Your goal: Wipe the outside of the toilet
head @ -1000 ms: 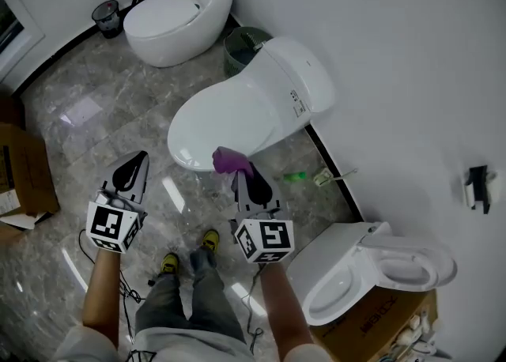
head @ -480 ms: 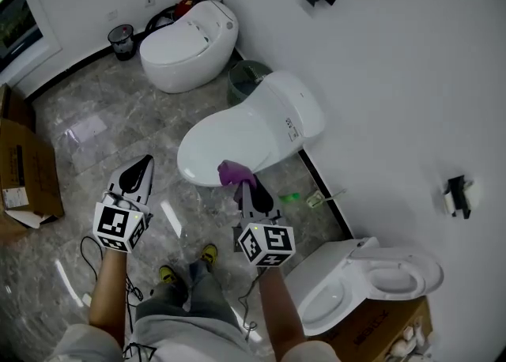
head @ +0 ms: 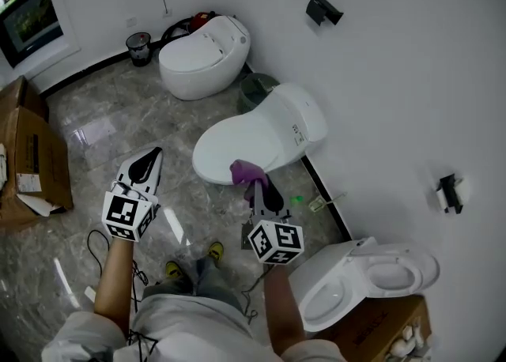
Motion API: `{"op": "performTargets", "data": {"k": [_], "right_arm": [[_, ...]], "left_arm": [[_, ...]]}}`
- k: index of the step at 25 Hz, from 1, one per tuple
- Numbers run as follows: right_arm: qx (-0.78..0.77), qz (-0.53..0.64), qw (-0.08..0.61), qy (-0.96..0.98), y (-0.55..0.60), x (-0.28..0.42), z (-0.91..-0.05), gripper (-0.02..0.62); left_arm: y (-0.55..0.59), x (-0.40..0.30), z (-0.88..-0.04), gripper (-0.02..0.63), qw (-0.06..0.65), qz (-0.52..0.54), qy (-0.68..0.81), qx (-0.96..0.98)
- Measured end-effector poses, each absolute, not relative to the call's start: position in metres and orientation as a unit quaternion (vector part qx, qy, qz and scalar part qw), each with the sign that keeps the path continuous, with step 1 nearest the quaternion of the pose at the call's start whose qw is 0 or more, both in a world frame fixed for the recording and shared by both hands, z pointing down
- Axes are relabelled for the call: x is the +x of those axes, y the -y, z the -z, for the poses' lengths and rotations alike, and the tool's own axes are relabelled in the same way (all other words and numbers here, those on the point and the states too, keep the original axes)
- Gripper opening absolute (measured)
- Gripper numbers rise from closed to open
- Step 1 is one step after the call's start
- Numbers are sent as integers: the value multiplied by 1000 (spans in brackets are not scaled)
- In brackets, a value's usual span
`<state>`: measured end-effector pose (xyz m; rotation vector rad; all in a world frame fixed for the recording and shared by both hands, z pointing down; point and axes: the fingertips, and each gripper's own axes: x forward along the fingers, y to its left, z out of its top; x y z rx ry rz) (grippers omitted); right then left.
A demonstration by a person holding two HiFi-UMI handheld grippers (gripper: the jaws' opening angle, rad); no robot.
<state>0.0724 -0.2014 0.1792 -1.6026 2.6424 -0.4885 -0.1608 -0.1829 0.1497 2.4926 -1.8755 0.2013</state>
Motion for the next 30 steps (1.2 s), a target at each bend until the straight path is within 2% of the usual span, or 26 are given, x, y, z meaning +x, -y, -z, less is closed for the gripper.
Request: {"op": "performTargets", "data": {"k": [18, 30], "right_arm": [[-537, 122, 17, -834, 103, 74, -128, 57], [-536, 113, 36, -836, 68, 47, -115, 55]], "left_arm": [[95, -190, -85, 12, -27, -43, 600, 798], [56, -217, -71, 12, -42, -42, 598, 799]]}}
